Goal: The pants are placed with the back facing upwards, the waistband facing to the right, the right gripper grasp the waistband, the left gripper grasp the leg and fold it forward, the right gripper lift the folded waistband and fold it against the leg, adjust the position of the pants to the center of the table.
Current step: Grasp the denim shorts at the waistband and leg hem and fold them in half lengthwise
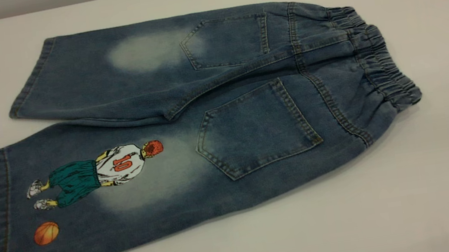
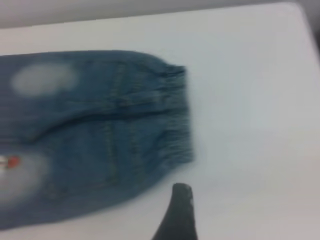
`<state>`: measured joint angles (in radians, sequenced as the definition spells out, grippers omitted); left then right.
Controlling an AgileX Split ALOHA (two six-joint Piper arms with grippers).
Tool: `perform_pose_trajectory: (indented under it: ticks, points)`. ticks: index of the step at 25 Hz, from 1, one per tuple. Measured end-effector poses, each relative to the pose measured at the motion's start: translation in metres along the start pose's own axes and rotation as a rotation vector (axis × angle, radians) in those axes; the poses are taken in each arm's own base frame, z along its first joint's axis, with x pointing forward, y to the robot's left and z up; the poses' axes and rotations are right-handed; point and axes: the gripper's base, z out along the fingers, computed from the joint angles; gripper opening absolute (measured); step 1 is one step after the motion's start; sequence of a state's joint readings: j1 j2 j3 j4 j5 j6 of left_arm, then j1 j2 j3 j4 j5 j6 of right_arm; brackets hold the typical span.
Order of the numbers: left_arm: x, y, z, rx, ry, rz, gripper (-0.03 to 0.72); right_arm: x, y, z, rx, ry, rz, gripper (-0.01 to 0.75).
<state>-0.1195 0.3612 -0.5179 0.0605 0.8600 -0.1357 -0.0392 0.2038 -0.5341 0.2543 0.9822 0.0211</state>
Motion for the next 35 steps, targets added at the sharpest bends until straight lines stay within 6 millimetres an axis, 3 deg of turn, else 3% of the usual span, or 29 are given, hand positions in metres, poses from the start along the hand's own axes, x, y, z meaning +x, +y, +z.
perform_pose_trajectory:
  ticks: [4,8,17,23,35]
  points:
    - [-0.018,-0.005,0.039,0.004,0.072,-0.057,0.56,-0.02,0.002,0.044,-0.064,0.17,0.076,0.586]
    - [-0.024,-0.011,0.076,0.029,0.167,-0.141,0.56,-0.029,0.002,0.094,-0.133,0.345,0.125,0.586]
    - [-0.026,-0.014,0.137,0.022,0.236,-0.126,0.56,-0.021,-0.008,0.18,-0.228,0.531,0.185,0.586]
    - [-0.029,-0.015,0.156,0.025,0.184,-0.125,0.56,-0.003,-0.017,0.225,-0.245,0.594,0.261,0.586]
    - [-0.032,-0.015,0.158,0.032,0.149,-0.097,0.56,0.04,-0.038,0.289,-0.205,0.635,0.395,0.586]
